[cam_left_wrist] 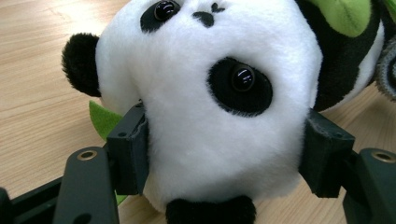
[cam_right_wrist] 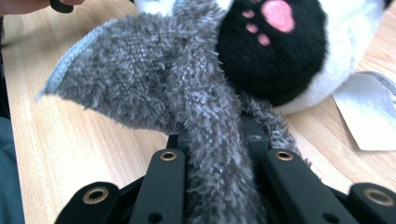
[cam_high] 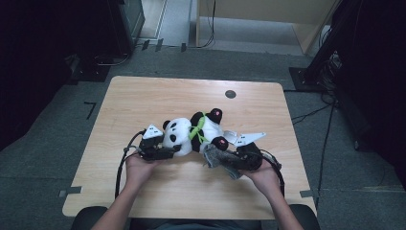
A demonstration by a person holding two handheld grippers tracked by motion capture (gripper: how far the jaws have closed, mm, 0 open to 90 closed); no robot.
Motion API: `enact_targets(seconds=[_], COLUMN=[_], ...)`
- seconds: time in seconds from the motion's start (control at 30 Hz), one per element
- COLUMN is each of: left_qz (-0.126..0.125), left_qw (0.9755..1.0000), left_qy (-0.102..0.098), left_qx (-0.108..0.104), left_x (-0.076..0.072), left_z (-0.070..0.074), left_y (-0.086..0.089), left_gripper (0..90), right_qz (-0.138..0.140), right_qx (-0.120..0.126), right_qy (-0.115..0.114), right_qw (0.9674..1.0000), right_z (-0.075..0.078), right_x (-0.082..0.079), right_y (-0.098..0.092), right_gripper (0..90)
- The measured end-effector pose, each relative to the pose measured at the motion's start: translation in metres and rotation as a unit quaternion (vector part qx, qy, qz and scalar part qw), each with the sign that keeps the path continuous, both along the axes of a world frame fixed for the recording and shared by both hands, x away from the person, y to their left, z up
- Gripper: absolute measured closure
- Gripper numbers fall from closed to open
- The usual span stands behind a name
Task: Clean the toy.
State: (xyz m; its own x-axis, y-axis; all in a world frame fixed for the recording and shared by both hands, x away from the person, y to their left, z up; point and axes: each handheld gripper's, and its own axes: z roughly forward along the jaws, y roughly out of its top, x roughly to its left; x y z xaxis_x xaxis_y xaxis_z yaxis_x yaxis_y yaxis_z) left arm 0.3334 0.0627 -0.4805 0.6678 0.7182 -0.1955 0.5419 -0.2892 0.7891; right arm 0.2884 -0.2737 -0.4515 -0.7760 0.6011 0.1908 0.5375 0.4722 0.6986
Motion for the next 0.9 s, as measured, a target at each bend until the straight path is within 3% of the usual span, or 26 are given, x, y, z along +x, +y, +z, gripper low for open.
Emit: enact_targets(seconds=[0.53, 0.77, 0.8, 0.9], left_qz=[0.0, 0.002, 0.001, 0.001], left_qw=[1.0, 1.0, 1.0, 1.0], left_qy=[0.001, 0.002, 0.0, -0.001], left_qx=[-0.001, -0.002, 0.001, 0.002], left_x=[0.0, 0.0, 0.0, 0.0], left_z=[0.0, 0.0, 0.0, 0.0], left_y=[0.001, 0.001, 0.0, 0.0], left_gripper=[30.3, 30.3, 30.3, 30.3], right_qz=[-0.027, 0.017, 0.036, 0.056], right_qx=[-0.014, -0.007, -0.011, -0.004], right_qy=[0.004, -0.011, -0.019, -0.026], right_qw=[0.9995, 0.9998, 0.9991, 0.9981], right_z=[0.002, 0.01, 0.014, 0.02], right_x=[0.002, -0.004, -0.007, -0.007], right_y=[-0.024, -0.01, 0.0, 0.017], right_gripper=[76.8, 76.9, 76.9, 76.9])
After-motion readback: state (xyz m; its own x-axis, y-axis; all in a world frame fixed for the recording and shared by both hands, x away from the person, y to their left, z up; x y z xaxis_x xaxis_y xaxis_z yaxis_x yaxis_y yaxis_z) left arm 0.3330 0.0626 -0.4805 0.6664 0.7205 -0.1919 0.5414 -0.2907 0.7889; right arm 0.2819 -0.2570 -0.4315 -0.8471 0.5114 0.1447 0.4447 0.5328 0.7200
